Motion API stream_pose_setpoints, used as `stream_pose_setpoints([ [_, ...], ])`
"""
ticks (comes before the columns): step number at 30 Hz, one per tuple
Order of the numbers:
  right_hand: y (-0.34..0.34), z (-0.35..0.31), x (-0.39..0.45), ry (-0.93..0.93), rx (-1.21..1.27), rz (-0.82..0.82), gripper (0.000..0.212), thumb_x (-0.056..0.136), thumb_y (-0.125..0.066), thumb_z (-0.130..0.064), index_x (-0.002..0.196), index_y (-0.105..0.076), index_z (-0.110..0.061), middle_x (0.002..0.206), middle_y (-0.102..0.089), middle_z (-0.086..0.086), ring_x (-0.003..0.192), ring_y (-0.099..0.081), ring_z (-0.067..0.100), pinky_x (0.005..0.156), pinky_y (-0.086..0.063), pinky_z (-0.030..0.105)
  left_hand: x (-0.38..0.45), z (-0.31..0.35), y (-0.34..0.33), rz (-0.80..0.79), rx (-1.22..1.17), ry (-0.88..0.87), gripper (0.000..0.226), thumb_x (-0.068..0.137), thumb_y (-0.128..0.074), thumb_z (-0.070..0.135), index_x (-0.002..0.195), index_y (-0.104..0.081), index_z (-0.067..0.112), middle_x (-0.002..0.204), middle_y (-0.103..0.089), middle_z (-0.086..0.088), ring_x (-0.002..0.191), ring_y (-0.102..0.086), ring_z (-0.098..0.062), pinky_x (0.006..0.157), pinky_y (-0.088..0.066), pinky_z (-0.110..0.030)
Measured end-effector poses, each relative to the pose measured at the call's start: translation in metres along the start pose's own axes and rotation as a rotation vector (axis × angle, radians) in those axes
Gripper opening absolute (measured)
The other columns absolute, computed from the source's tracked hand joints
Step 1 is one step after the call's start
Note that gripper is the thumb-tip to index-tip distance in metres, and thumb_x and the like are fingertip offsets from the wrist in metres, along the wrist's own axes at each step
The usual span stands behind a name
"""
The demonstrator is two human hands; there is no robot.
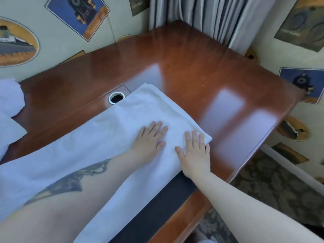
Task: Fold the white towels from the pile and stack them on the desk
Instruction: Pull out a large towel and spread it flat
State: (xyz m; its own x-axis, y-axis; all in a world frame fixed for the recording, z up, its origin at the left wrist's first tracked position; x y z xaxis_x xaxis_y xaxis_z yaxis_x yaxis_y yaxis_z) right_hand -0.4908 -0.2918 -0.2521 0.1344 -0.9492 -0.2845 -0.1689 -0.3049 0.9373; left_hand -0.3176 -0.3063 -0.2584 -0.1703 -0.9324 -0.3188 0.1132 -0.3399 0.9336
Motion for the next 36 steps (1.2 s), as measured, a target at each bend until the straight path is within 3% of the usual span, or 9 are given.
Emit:
stream_pose_setpoints([
  [9, 0.017, 0.007, 0.024, -0.045, 0.104, -0.006, 0.072, 0.101, -0.025, -0.056, 0.156, 0.004, -0.019, 0.163, 0.014, 0.005, 0.149, 0.017, 0.022, 0.118, 0.007, 0.049, 0.085, -0.006, 0.065, -0.245, 0.361, -0.411, 0.061, 0.104, -0.037, 0.039, 0.155, -0.002, 0.04, 0.164, 0.007, 0.012, 0.151, 0.003, -0.011, 0.121, -0.007, -0.036],
  [13, 0.041, 0.028, 0.037, -0.001, 0.356, 0.144, 0.05, 0.097, -0.054, -0.035, 0.143, -0.041, -0.022, 0.152, -0.038, -0.001, 0.143, -0.028, 0.019, 0.115, -0.019, 0.033, 0.122, -0.008, 0.098, -0.115, 0.555, -0.43, 0.055, 0.102, -0.047, 0.032, 0.152, -0.024, 0.034, 0.155, -0.03, 0.005, 0.142, -0.028, -0.018, 0.112, -0.017, -0.031],
  [16, 0.055, 0.044, 0.042, -0.049, 0.397, 0.27, 0.033, 0.09, -0.063, -0.027, 0.123, -0.059, -0.024, 0.116, -0.059, -0.008, 0.11, -0.047, 0.018, 0.085, -0.03, 0.027, 0.148, -0.014, 0.117, -0.091, 0.601, -0.36, 0.036, 0.1, -0.05, 0.03, 0.136, -0.046, 0.027, 0.132, -0.052, 0.005, 0.124, -0.045, -0.019, 0.096, -0.023, -0.026],
  [22, 0.052, 0.05, 0.057, -0.1, 0.286, 0.179, 0.022, 0.097, -0.05, -0.04, 0.089, -0.048, -0.019, 0.077, -0.049, -0.008, 0.083, -0.048, 0.019, 0.066, -0.032, 0.032, 0.177, -0.026, 0.121, -0.137, 0.572, -0.406, 0.023, 0.102, -0.047, 0.027, 0.123, -0.056, 0.022, 0.137, -0.044, 0.004, 0.127, -0.039, -0.019, 0.101, -0.028, -0.03],
  [25, 0.055, 0.053, 0.053, -0.135, 0.236, 0.235, 0.02, 0.098, -0.046, -0.034, 0.087, -0.042, -0.018, 0.067, -0.042, -0.006, 0.071, -0.045, 0.02, 0.053, -0.024, 0.032, 0.181, -0.028, 0.112, -0.145, 0.445, -0.445, 0.019, 0.105, -0.038, 0.024, 0.117, -0.052, 0.019, 0.131, -0.047, 0.004, 0.114, -0.048, -0.021, 0.079, -0.032, -0.032],
  [27, 0.056, 0.054, 0.053, -0.154, 0.241, 0.234, 0.017, 0.098, -0.044, -0.031, 0.089, -0.039, -0.018, 0.066, -0.04, -0.006, 0.068, -0.041, 0.02, 0.048, -0.019, 0.03, 0.182, -0.027, 0.108, -0.108, 0.415, -0.412, 0.021, 0.106, -0.034, 0.024, 0.119, -0.05, 0.02, 0.12, -0.05, 0.001, 0.109, -0.049, -0.022, 0.076, -0.032, -0.033],
  [32, 0.054, 0.06, 0.065, -0.14, 0.391, 0.178, 0.014, 0.092, -0.053, -0.027, 0.1, -0.044, -0.021, 0.095, -0.045, -0.006, 0.092, -0.043, 0.017, 0.064, -0.032, 0.028, 0.192, -0.028, 0.102, -0.099, 0.461, -0.358, 0.021, 0.104, -0.037, 0.028, 0.123, -0.044, 0.023, 0.124, -0.052, 0.002, 0.114, -0.045, -0.021, 0.098, -0.033, -0.038],
  [34, 0.052, 0.066, 0.072, -0.187, 0.471, 0.034, 0.033, 0.084, -0.061, -0.03, 0.111, -0.043, -0.024, 0.099, -0.043, -0.009, 0.097, -0.043, 0.015, 0.072, -0.036, 0.028, 0.195, -0.027, 0.106, -0.198, 0.478, -0.332, 0.029, 0.1, -0.046, 0.027, 0.128, -0.04, 0.024, 0.129, -0.051, 0.004, 0.115, -0.045, -0.02, 0.1, -0.029, -0.034],
  [36, 0.053, 0.067, 0.079, -0.217, 0.431, -0.155, 0.038, 0.076, -0.065, -0.033, 0.106, -0.043, -0.025, 0.091, -0.044, -0.011, 0.091, -0.047, 0.016, 0.07, -0.037, 0.029, 0.194, -0.022, 0.112, -0.286, 0.684, -0.344, 0.042, 0.097, -0.053, 0.033, 0.136, -0.039, 0.027, 0.131, -0.049, 0.003, 0.12, -0.044, -0.02, 0.103, -0.027, -0.033],
])
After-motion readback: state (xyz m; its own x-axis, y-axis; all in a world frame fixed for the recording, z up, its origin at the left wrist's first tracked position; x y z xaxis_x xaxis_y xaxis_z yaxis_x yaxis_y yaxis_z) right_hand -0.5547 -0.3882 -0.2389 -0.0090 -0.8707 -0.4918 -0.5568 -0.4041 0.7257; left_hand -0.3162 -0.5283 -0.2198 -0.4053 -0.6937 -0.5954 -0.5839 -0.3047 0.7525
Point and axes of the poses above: each hand's wrist, its own x-axis towards the middle knuckle, its own y-axis out of the back of the hand, z = x × y, the point moved 6 cm from there along x, towards the middle knuckle
